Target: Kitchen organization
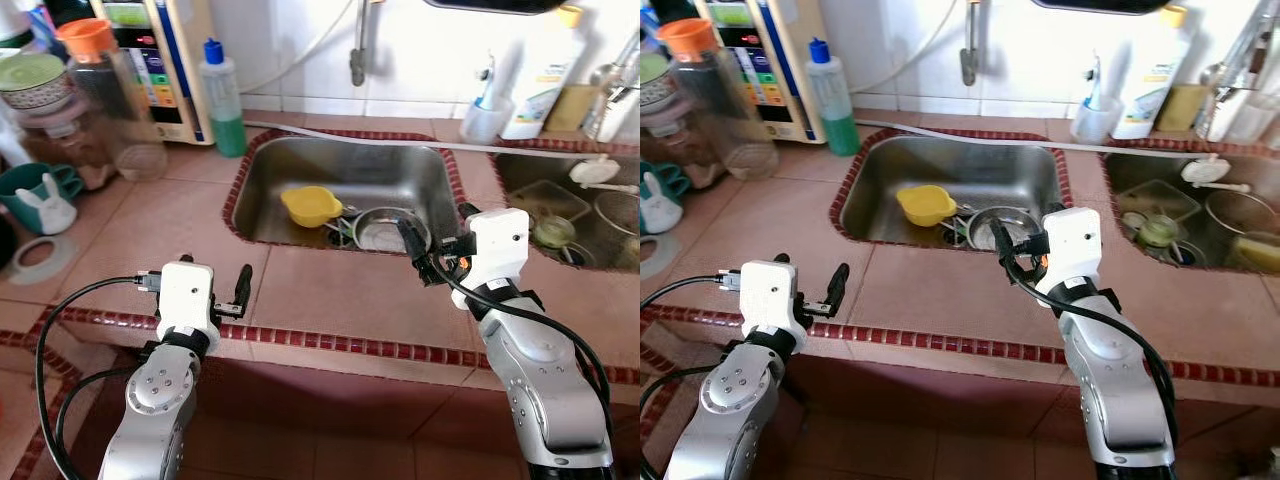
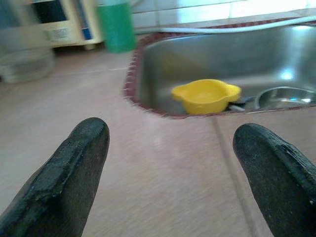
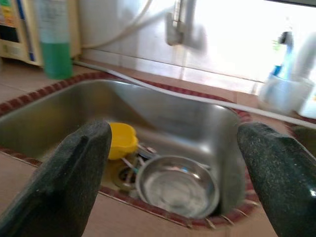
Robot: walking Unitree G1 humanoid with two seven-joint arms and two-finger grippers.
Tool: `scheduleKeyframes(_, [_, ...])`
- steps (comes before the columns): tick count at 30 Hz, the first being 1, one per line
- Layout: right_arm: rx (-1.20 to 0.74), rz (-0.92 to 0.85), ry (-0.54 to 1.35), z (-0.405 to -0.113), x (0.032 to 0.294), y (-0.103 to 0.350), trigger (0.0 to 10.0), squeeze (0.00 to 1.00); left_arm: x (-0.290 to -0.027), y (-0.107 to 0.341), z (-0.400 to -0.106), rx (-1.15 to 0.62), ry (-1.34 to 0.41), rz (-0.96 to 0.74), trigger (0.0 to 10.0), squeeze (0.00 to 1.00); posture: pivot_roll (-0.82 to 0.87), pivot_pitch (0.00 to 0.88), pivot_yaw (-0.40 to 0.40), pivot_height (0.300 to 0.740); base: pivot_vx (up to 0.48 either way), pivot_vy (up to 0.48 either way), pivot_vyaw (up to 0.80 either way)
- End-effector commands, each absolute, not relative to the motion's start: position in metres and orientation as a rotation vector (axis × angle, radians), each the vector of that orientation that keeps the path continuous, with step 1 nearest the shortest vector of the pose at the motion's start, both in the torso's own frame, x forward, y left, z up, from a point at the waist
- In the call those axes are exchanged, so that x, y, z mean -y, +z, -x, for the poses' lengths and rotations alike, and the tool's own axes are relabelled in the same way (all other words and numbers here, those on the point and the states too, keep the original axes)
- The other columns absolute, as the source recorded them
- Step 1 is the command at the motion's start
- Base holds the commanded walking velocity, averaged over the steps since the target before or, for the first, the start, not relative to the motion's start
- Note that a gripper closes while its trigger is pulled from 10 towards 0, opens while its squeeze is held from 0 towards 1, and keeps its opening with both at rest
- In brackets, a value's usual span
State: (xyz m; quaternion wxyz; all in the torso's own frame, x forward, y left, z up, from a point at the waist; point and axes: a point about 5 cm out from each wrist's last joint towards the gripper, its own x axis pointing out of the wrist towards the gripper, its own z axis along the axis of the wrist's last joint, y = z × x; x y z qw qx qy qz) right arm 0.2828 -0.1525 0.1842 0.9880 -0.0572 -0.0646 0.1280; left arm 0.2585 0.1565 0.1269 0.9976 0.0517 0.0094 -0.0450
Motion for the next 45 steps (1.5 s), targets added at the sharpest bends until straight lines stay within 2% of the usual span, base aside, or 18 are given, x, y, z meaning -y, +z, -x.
scheduleKeyframes(1, [0.119, 0.114, 0.264, -0.2837, 0.1516, 0.1833, 10.0, 0.00, -0.1568, 0.1272, -0.2589, -0.017, -0.090, -0.107, 10.0, 0.00, -0.03, 0.075, 0.038, 0.740, 0.000, 0.000, -0.69])
scheduleKeyframes(6, [0.119, 0.107, 0.271, -0.2839, 0.1495, 0.1836, 10.0, 0.00, -0.1576, 0.1275, -0.2593, -0.016, -0.085, -0.110, 10.0, 0.00, -0.03, 0.077, 0.035, 0.740, 0.000, 0.000, -0.57])
scheduleKeyframes(30, [0.123, 0.090, 0.288, -0.2872, 0.1423, 0.1844, 10.0, 0.00, -0.1566, 0.1282, -0.2610, -0.007, -0.089, -0.114, 10.0, 0.00, -0.03, 0.075, 0.038, 0.740, 0.000, 0.000, 0.00])
scheduleKeyframes(45, [0.124, 0.087, 0.286, -0.2868, 0.1426, 0.1843, 10.0, 0.00, -0.1571, 0.1274, -0.2602, -0.014, -0.088, -0.118, 10.0, 0.00, -0.02, 0.079, 0.041, 0.740, -0.253, 0.000, 0.00])
